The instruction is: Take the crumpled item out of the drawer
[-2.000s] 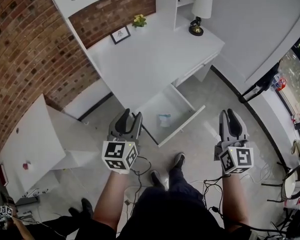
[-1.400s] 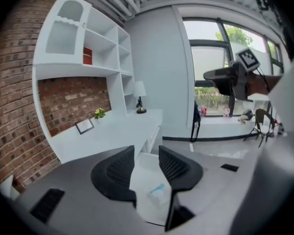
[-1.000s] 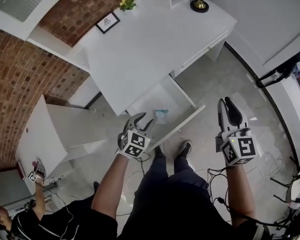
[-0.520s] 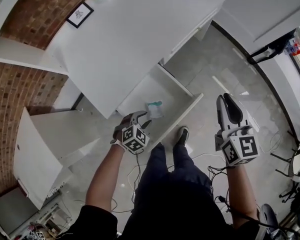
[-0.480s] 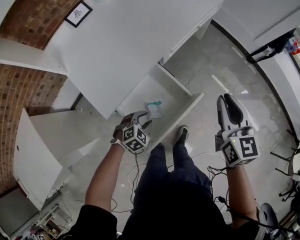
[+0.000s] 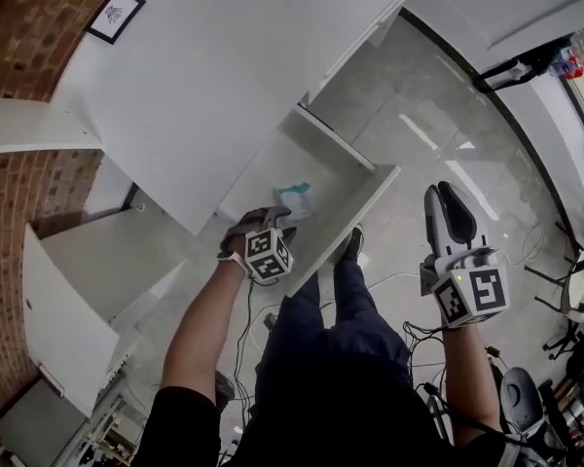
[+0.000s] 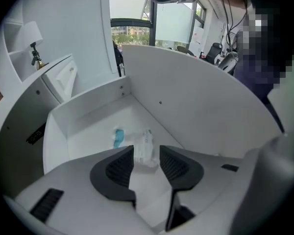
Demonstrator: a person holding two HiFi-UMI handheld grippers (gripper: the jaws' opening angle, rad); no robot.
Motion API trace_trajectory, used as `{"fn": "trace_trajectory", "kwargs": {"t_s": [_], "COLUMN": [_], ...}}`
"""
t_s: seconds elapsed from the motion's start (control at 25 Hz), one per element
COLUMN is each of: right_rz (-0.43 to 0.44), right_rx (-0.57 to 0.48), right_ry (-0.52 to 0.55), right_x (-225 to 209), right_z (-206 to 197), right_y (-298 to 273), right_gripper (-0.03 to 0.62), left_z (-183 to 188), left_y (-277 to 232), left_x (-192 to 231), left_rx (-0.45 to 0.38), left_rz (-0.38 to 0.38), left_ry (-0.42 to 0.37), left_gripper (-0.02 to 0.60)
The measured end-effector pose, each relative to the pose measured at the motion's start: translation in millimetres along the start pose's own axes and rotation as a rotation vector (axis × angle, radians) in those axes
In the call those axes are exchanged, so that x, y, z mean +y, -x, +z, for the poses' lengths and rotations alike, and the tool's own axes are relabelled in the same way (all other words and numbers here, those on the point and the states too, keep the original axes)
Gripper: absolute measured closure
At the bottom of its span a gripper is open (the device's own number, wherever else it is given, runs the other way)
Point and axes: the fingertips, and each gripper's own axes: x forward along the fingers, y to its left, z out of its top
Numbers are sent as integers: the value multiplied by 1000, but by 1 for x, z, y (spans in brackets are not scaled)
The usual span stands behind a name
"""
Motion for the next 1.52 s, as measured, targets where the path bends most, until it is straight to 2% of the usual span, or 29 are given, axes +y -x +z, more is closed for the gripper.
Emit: {"fn": "trace_trajectory", "kwargs": {"t_s": [0.2, 0.4, 0.56, 0.76, 0.88, 1.32, 1.52], "right_rz": [0, 25, 36, 36, 39, 60, 66], "right_rx": [64, 90, 107, 119, 100, 54, 39], "right_ry": [-1, 4, 3, -1, -4, -4, 10], "right_x": [-4, 3, 4, 3, 4, 19, 27], "right_z": [-25, -33, -40, -43, -39, -13, 0], "right_y": [-7, -15, -14, -10, -6, 13, 27], "right_gripper": [531, 537, 543, 553, 556, 560, 563], "left_z": [-12, -23, -18, -13, -8, 15, 26], "left_y": [-29, -48, -51, -48, -40, 11, 53], "left_x": [-7, -4, 0, 5, 6, 9, 12], "left_rx": [67, 122, 129, 118, 104, 19, -33], "left_rz": [-40, -49, -24, 14, 30, 123, 181], "left_ry": [-58, -71, -72, -34, -26, 123, 192], "left_gripper": [431, 439, 496, 543, 548, 548, 549]}}
